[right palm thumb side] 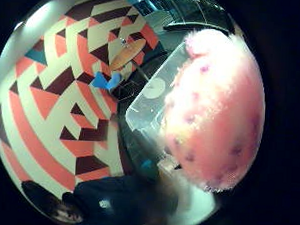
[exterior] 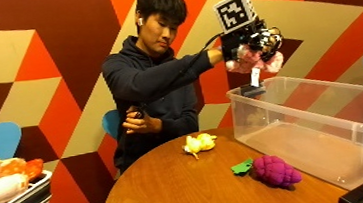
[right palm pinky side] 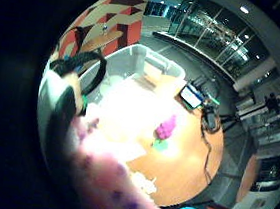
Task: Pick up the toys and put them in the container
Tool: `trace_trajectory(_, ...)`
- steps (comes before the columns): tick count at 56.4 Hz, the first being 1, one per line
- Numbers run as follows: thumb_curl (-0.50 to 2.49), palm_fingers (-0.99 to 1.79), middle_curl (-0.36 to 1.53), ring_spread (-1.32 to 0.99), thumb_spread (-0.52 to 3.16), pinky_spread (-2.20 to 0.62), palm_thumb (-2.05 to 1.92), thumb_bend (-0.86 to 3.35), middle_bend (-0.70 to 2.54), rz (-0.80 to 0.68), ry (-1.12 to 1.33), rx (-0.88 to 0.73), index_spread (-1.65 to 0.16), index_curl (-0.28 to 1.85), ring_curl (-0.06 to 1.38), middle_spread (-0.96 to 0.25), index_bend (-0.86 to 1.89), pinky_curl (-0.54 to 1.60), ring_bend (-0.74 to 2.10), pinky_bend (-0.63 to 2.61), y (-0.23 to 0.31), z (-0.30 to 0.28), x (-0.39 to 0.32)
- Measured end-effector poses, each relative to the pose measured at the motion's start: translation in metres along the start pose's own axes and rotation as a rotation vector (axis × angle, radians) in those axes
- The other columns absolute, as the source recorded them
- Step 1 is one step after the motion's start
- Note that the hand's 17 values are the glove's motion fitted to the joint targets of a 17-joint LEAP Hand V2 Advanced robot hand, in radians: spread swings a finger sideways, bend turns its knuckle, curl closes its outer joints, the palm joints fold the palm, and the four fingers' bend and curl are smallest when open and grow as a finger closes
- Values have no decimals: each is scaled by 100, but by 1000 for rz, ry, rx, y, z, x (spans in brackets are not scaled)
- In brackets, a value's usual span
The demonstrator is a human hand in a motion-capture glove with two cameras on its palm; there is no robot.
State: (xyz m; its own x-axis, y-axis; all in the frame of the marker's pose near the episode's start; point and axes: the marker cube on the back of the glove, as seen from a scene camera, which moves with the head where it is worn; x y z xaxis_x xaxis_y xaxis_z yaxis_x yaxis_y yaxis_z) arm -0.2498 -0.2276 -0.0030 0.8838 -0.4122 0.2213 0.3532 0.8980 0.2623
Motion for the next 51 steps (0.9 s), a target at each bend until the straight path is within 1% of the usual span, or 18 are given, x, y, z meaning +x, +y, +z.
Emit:
trace_trajectory(3,94,68,84,-37,6,-44,62,23,127,25,19,-36,-45,79,70,-22,82,72,153,115,-3,11,-5)
trace_trajectory(6,95,50,84,-37,11,-43,61,21,125,42,25,-116,-43,80,70,-22,69,75,153,121,-2,21,-7)
trace_trajectory(8,94,29,83,-37,23,-43,57,18,118,57,43,-177,-39,78,70,-22,51,76,155,127,1,27,-6)
trace_trajectory(10,93,18,81,-36,41,-41,48,14,112,65,62,-221,-36,75,69,-21,38,74,157,126,4,30,-4)
trace_trajectory(11,90,-2,78,-35,51,-38,40,10,106,66,67,-235,-34,72,67,-20,28,73,151,124,6,31,-2)
trace_trajectory(12,86,-25,75,-32,59,-35,33,4,95,66,71,-243,-32,71,65,-18,25,74,142,125,7,31,-1)
trace_trajectory(15,78,-46,67,-22,74,-24,22,-3,73,77,76,-242,-29,63,58,-12,17,69,113,123,11,28,7)
trace_trajectory(16,76,-48,65,-19,78,-21,19,-4,68,82,77,-237,-29,61,55,-11,17,68,103,121,12,26,10)
trace_trajectory(19,70,-42,59,-14,89,-14,15,-4,57,70,70,-225,-27,56,48,-7,15,63,86,114,20,18,17)
trace_trajectory(25,62,-29,53,-8,104,-6,12,-2,42,56,127,-242,-25,52,38,-3,15,56,63,101,54,-1,46)
trace_trajectory(29,57,-22,50,-5,111,-2,12,-2,37,84,200,-309,-24,50,35,-1,15,52,54,94,85,-7,72)
trace_trajectory(33,54,-19,48,-4,116,0,12,-2,33,106,210,-412,-23,47,32,0,13,49,46,90,115,-5,89)
trace_trajectory(39,49,-18,46,-2,121,2,11,-2,26,122,234,-546,-23,44,29,1,13,46,36,86,160,16,114)
trace_trajectory(51,43,-16,42,0,124,4,11,-2,18,131,215,-641,-21,37,26,3,11,42,23,79,213,89,138)
